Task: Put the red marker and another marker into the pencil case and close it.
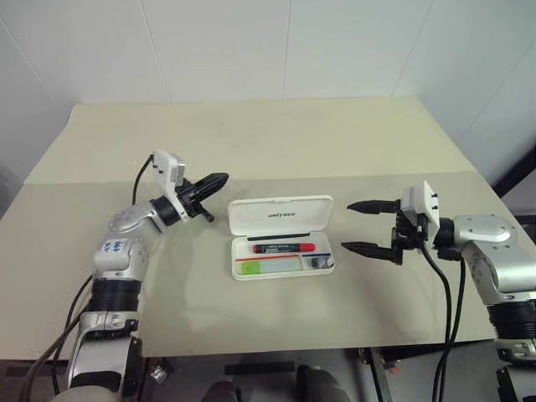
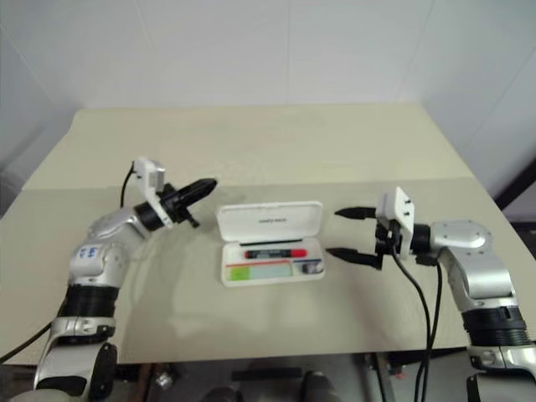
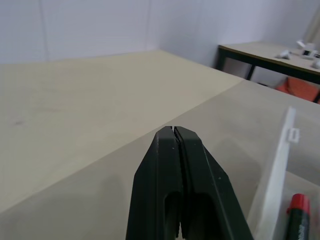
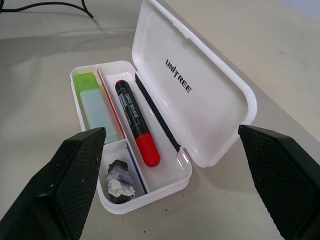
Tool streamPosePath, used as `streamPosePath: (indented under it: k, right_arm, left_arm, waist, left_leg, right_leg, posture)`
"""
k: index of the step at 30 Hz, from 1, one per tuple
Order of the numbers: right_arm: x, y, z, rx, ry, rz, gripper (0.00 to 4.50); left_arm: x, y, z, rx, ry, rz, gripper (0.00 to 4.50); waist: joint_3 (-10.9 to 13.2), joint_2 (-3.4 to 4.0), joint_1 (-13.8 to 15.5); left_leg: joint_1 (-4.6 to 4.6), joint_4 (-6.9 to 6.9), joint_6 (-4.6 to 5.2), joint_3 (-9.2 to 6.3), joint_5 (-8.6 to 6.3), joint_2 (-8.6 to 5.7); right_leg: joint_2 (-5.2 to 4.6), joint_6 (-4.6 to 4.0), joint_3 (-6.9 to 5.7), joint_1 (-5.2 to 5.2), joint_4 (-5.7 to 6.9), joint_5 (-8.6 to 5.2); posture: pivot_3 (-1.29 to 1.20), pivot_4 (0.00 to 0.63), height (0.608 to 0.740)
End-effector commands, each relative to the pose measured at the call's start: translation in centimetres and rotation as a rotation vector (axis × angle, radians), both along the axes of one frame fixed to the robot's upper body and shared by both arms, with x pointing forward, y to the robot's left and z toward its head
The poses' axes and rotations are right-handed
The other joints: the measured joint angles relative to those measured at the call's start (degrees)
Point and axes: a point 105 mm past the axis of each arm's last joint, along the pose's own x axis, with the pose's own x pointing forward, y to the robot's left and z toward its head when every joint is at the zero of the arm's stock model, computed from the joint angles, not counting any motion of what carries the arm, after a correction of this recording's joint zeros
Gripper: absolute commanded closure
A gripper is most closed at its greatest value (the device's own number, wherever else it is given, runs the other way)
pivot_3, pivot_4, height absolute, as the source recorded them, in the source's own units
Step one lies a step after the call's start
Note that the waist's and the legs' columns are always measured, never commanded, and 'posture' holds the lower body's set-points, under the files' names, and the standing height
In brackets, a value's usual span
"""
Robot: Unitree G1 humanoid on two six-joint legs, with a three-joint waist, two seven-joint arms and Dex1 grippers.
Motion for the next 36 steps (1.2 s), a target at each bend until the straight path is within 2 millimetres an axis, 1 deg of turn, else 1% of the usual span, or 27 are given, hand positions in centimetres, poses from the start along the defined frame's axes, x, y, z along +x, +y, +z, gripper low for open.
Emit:
streamPosePath:
  k: [1, 4, 10, 15, 18, 19, 22, 25, 30, 33, 36]
  right_arm:
    - [-0.4, -0.4, 1.7, 0.015, -0.058, -0.009, 0.00]
    - [-0.5, -0.6, 1.7, 0.012, -0.055, -0.013, 0.00]
    - [-0.6, -0.7, 1.7, 0.009, -0.052, -0.020, 0.00]
    - [-0.8, -0.8, 1.8, 0.008, -0.053, -0.024, 0.00]
    - [-0.8, -0.9, 1.8, 0.008, -0.052, -0.027, 0.00]
    - [-0.8, -0.9, 1.8, 0.009, -0.050, -0.028, 0.00]
    - [-0.9, -0.9, 1.6, 0.008, -0.045, -0.028, 0.00]
    - [-1.1, -0.9, 1.4, 0.009, -0.040, -0.029, 0.00]
    - [-1.1, -1.2, 1.5, 0.011, -0.037, -0.035, 0.00]
    - [-1.1, -1.0, 2.2, 0.030, -0.049, -0.028, 0.00]
    - [-1.4, -0.3, 3.3, 0.079, -0.061, -0.011, 0.00]
  left_arm:
    - [-0.8, -1.1, 1.0, 0.011, -0.052, -0.099, 4.48]
    - [-2.3, -2.0, 0.8, 0.041, -0.075, -0.217, 4.48]
    - [-4.3, -2.6, -0.5, 0.123, -0.078, -0.357, 4.48]
    - [-5.3, -3.2, -1.1, 0.187, -0.082, -0.417, 4.48]
    - [-5.4, -3.2, -0.9, 0.172, -0.091, -0.415, 4.48]
    - [-5.4, -3.2, -0.2, 0.129, -0.112, -0.410, 4.48]
    - [-5.3, -2.9, 2.1, -0.001, -0.182, -0.380, 4.48]
    - [-4.6, -2.2, 3.1, -0.037, -0.204, -0.316, 4.48]
    - [-2.6, -0.3, 2.9, -0.007, -0.197, -0.145, 4.48]
    - [-1.2, 0.8, 2.3, 0.032, -0.171, -0.038, 4.48]
    - [0.2, 1.7, 0.8, 0.090, -0.099, 0.058, 4.48]
  waist:
    - [0.0, 0.00, 0.1]
    - [0.0, 0.00, 0.2]
    - [0.0, 0.00, 0.2]
    - [0.0, 0.00, 0.2]
    - [0.0, 0.00, 0.2]
    - [0.0, 0.00, 0.2]
    - [0.0, 0.00, 0.3]
    - [0.0, -0.01, 0.3]
    - [0.0, -0.01, 0.2]
    - [0.0, -0.01, 0.3]
    - [0.0, -0.01, 0.3]
  left_leg:
    - [0.00, 0.00, 0.00, 0.01, 0.00, 0.00]
    - [0.00, 0.02, 0.00, 0.01, 0.00, -0.02]
    - [0.00, 0.03, 0.01, 0.00, 0.00, -0.01]
    - [0.01, 0.06, 0.05, 0.00, -0.03, -0.01]
    - [0.02, 0.08, 0.15, 0.00, -0.08, -0.01]
    - [0.02, 0.08, 0.16, 0.00, -0.09, -0.01]
    - [0.03, 0.11, 0.18, 0.00, -0.10, -0.01]
    - [0.03, 0.12, 0.19, -0.01, -0.10, 0.00]
    - [0.06, 0.13, 0.18, -0.01, -0.10, -0.02]
    - [0.06, 0.12, 0.17, -0.02, -0.09, -0.01]
    - [0.05, 0.12, 0.17, -0.02, -0.09, -0.02]
  right_leg:
    - [0.00, 0.00, 0.00, 0.00, 0.00, 0.00]
    - [-0.01, 0.00, 0.00, 0.01, 0.00, 0.00]
    - [0.00, 0.00, 0.00, 0.01, 0.00, 0.00]
    - [0.00, 0.00, 0.01, 0.01, -0.01, 0.00]
    - [0.00, 0.00, 0.02, 0.01, -0.01, 0.00]
    - [0.00, 0.00, 0.02, 0.01, -0.02, 0.00]
    - [-0.01, 0.00, 0.01, 0.01, -0.02, 0.00]
    - [0.00, 0.00, 0.01, 0.01, -0.02, 0.00]
    - [-0.01, 0.00, 0.02, 0.03, -0.02, 0.00]
    - [0.01, 0.00, 0.02, 0.02, -0.01, 0.00]
    - [0.00, 0.00, 0.02, 0.02, -0.01, 0.00]
  posture:
    - [0.00, 0.150, 0.740]
    - [0.00, 0.150, 0.740]
    - [0.00, 0.150, 0.740]
    - [0.00, 0.150, 0.740]
    - [0.00, 0.150, 0.740]
    - [0.00, 0.150, 0.740]
    - [0.00, 0.150, 0.740]
    - [0.00, 0.150, 0.740]
    - [0.00, 0.150, 0.740]
    - [0.00, 0.150, 0.740]
    - [0.00, 0.150, 0.740]
